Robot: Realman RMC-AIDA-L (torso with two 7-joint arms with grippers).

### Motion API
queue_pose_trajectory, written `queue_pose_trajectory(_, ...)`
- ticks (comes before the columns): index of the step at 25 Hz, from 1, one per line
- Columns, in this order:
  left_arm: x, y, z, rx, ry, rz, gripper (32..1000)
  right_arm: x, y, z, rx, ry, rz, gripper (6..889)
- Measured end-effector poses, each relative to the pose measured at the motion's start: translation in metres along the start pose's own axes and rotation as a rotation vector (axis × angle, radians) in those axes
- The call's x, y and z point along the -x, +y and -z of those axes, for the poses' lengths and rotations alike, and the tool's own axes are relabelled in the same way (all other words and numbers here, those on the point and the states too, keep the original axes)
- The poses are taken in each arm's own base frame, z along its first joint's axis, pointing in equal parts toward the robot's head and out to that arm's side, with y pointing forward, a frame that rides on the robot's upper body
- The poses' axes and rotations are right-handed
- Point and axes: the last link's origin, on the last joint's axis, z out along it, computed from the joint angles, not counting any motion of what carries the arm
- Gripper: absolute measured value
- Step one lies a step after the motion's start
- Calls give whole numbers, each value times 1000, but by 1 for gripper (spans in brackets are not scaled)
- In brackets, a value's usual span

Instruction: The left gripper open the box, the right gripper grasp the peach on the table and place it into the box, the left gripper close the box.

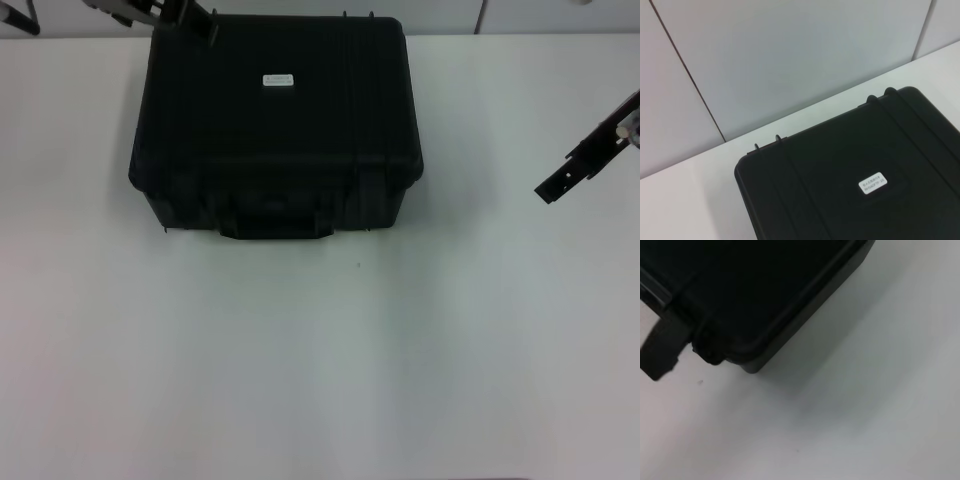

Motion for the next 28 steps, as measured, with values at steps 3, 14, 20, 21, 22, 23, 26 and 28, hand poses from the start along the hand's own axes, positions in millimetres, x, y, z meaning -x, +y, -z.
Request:
queue_pose_trajectory(3, 0, 0, 0, 1, -1, 0, 677, 0, 0, 0, 0, 0, 0, 870)
queue_pose_trajectory(14, 0, 0, 0, 0, -2, 0, 847, -1, 0, -1, 2, 3, -1, 870)
queue_pose_trajectory(20, 0, 0, 0, 0, -2, -1, 847, 0, 0, 0, 1, 1, 0, 871)
queue_pose_trajectory(21, 0, 0, 0, 0, -2, -1, 847, 0, 0, 0, 1, 1, 0, 871)
queue_pose_trajectory(22, 0, 0, 0, 0, -2, -1, 847, 0, 0, 0, 1, 1, 0, 871)
queue_pose_trajectory(23, 0, 0, 0, 0, -3, -1, 847, 0, 0, 0, 0, 1, 0, 870)
queue_pose_trajectory(26, 1, 0, 0, 0, -3, -1, 847, 0, 0, 0, -1, 0, 1, 870)
queue_pose_trajectory(28, 1, 0, 0, 0, -3, -1, 847, 0, 0, 0, 0, -1, 1, 870)
